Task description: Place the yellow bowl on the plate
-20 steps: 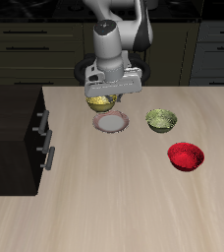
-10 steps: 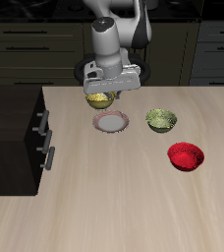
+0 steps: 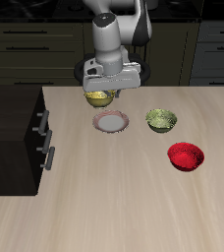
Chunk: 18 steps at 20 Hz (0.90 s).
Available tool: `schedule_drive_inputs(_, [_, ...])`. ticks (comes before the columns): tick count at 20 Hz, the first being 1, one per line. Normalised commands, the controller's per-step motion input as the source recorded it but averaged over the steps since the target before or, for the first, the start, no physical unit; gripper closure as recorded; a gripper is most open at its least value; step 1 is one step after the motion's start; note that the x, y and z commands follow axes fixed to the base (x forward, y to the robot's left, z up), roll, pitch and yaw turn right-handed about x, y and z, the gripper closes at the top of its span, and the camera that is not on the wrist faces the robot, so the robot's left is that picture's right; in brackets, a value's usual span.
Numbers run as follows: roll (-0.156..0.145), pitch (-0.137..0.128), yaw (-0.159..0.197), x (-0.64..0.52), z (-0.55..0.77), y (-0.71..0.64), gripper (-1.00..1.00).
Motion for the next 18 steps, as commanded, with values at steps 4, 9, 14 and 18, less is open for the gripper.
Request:
schedule_drive_inputs(4, [0.004,-0.002,0.005,0.09,0.04,0.02,1.0])
schedule_drive_inputs(9, [0.002,0.002,0.002,0.14,0.01,0.02,1.0])
schedule_drive_inputs(14, [0.002,0.017,-0.009,0.03,-0.04,0.03,1.0])
schedule_drive_inputs(18, [0.009,0.024,0.001,0.0,-0.18,0.07,1.0])
